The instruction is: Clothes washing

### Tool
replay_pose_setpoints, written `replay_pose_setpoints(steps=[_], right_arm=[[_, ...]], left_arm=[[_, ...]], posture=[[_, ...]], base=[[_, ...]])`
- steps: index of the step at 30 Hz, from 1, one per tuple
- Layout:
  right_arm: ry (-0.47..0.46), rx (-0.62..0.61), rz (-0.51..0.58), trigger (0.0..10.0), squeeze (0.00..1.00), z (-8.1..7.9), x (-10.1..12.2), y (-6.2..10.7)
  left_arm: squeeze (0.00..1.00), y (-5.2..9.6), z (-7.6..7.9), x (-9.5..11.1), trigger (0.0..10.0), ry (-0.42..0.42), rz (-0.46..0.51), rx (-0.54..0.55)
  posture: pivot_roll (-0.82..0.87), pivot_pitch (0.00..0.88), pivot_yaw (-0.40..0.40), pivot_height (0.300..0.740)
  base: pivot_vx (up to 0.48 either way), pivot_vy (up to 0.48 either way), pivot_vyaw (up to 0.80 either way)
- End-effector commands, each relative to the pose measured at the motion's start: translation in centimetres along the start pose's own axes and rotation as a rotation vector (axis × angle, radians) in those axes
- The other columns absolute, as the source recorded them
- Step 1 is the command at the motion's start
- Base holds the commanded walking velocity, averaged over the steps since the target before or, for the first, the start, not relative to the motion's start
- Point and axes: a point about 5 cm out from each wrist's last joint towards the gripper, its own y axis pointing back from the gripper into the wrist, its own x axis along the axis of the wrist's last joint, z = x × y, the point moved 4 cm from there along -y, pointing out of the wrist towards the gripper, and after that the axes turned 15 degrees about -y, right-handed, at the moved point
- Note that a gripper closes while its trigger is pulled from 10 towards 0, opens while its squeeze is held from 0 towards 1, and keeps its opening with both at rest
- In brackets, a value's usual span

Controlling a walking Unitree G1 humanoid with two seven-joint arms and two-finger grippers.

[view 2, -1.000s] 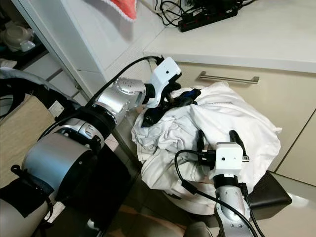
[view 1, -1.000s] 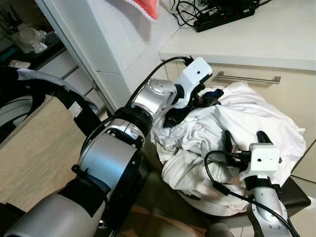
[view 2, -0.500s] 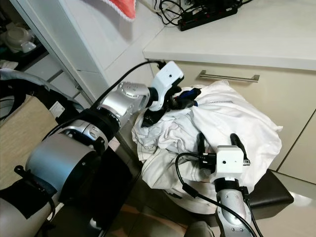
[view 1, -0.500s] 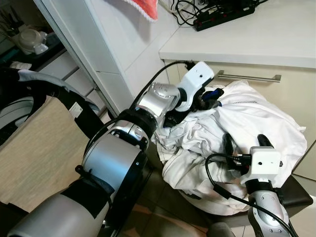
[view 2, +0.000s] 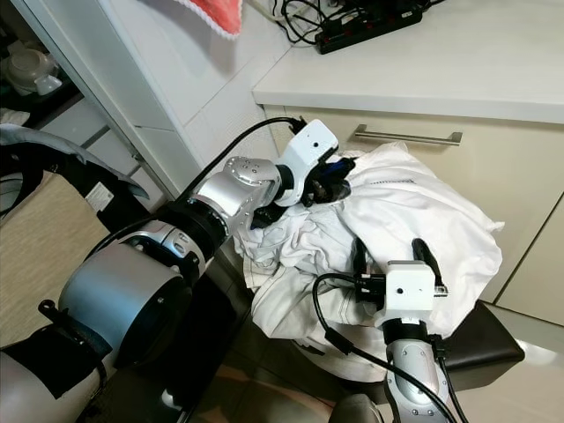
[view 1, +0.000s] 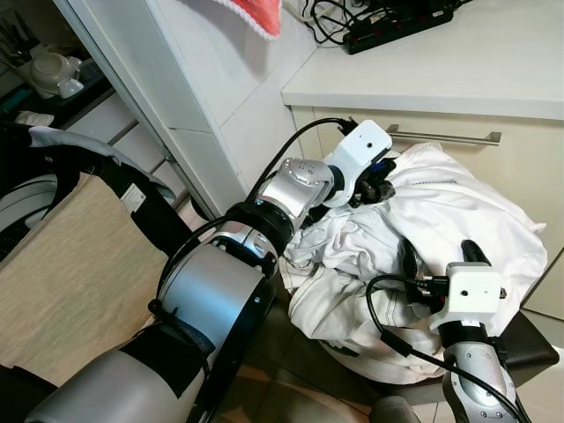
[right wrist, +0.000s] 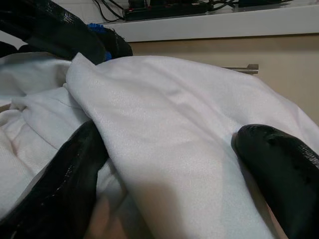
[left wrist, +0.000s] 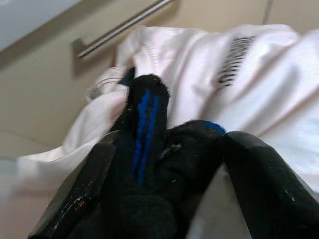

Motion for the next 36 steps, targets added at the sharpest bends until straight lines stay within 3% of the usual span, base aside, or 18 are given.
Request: replay_pose_setpoints(steps=[1, 5, 6, 15, 23, 28, 33, 36], right_arm=[[-0.020, 0.012, -0.006, 10.0, 0.47, -0.8, 0.0, 0.2], [-0.021, 0.006, -0.008, 10.0, 0.47, -0.8, -0.1, 0.4], [-0.021, 0.004, -0.009, 10.0, 0.46, -0.8, -0.1, 0.5], [-0.020, -0.006, -0.013, 10.0, 0.47, -0.7, -0.1, 0.7], [-0.019, -0.006, -0.018, 10.0, 0.46, -0.7, -0.2, 0.8], [-0.019, -0.004, -0.019, 10.0, 0.46, -0.8, -0.2, 0.8], [-0.022, -0.003, -0.021, 10.0, 0.47, -0.8, -0.3, 0.6], [-0.120, -0.072, -0.032, 10.0, 0.47, 0.1, -0.5, 0.4]], left_arm=[[0.00, -0.2, 0.6, -1.3, 10.0, 0.041, -0.036, 0.010], [0.00, -0.4, 1.0, -2.0, 10.0, 0.049, -0.063, 0.027], [0.00, -0.4, 1.1, -2.1, 0.0, 0.050, -0.069, 0.029], [0.00, -0.3, 1.3, -4.1, 0.0, -0.035, -0.142, 0.053], [0.00, -0.3, 1.5, -4.0, 0.0, -0.071, -0.109, 0.043], [0.00, -0.2, 1.2, -2.9, 0.0, -0.058, -0.025, 0.025], [0.00, 0.4, -0.2, -2.7, 0.0, 0.017, 0.007, 0.083], [0.00, 1.1, -1.7, -2.6, 0.0, 0.080, 0.041, 0.125]], posture=[[-0.44, 0.037, 0.320, 0.740], [-0.45, 0.044, 0.326, 0.740], [-0.45, 0.046, 0.328, 0.740], [-0.45, 0.054, 0.333, 0.740], [-0.45, 0.057, 0.332, 0.740], [-0.45, 0.058, 0.330, 0.740], [-0.44, 0.050, 0.325, 0.740], [-0.43, 0.044, 0.322, 0.740]], base=[[0.000, 0.000, 0.00], [0.000, 0.000, 0.00], [0.000, 0.000, 0.00], [0.000, 0.000, 0.00], [0.000, 0.000, 0.00], [0.000, 0.000, 0.00], [0.000, 0.000, 0.00], [0.000, 0.000, 0.00]])
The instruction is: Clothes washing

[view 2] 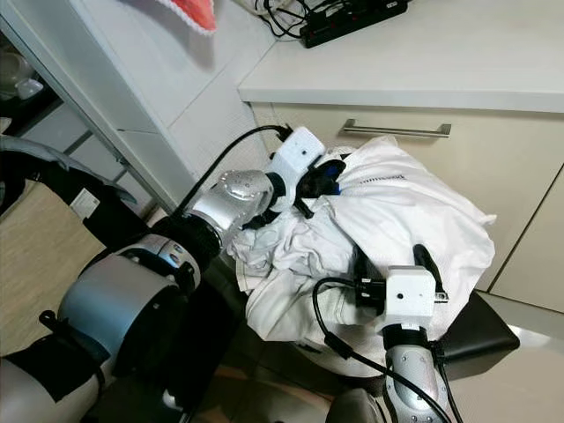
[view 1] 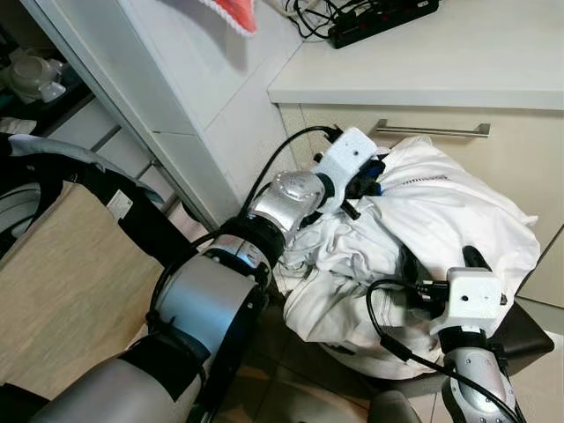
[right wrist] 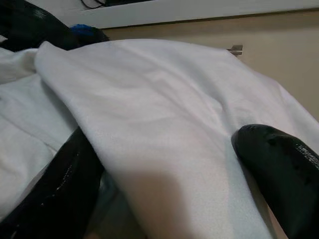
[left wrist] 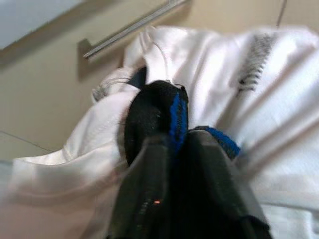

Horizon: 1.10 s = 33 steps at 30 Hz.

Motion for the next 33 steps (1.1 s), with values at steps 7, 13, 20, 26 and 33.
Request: replay_pose_setpoints(steps=[7, 13, 20, 26, 33], right_arm=[[-0.157, -0.105, -0.015, 10.0, 0.44, 1.6, 0.2, -1.1], [-0.163, -0.093, -0.012, 10.0, 0.44, 1.5, 0.3, -1.7], [-0.187, -0.062, -0.023, 10.0, 0.43, 1.2, 0.3, -3.2], [-0.179, -0.023, -0.030, 10.0, 0.44, 0.6, 0.3, -4.3], [-0.182, 0.024, -0.041, 10.0, 0.49, -0.1, 0.3, -5.2]], left_arm=[[0.00, 1.8, -4.3, 1.1, 0.0, 0.107, 0.093, 0.105], [0.00, 3.1, -6.8, 2.9, 0.0, 0.139, 0.187, 0.153], [0.00, 6.4, -11.0, 3.0, 0.0, 0.130, 0.268, 0.255], [0.00, 8.8, -13.6, 3.6, 0.0, 0.160, 0.341, 0.356], [0.00, 12.7, -16.7, 0.6, 0.0, 0.184, 0.305, 0.563]], posture=[[-0.43, 0.026, 0.310, 0.740], [-0.41, 0.006, 0.300, 0.740], [-0.37, 0.000, 0.274, 0.740], [-0.34, 0.000, 0.254, 0.740], [-0.30, 0.000, 0.225, 0.740]], base=[[0.000, 0.000, 0.00], [0.000, 0.000, 0.00], [0.000, 0.000, 0.00], [0.000, 0.000, 0.00], [0.000, 0.000, 0.45]])
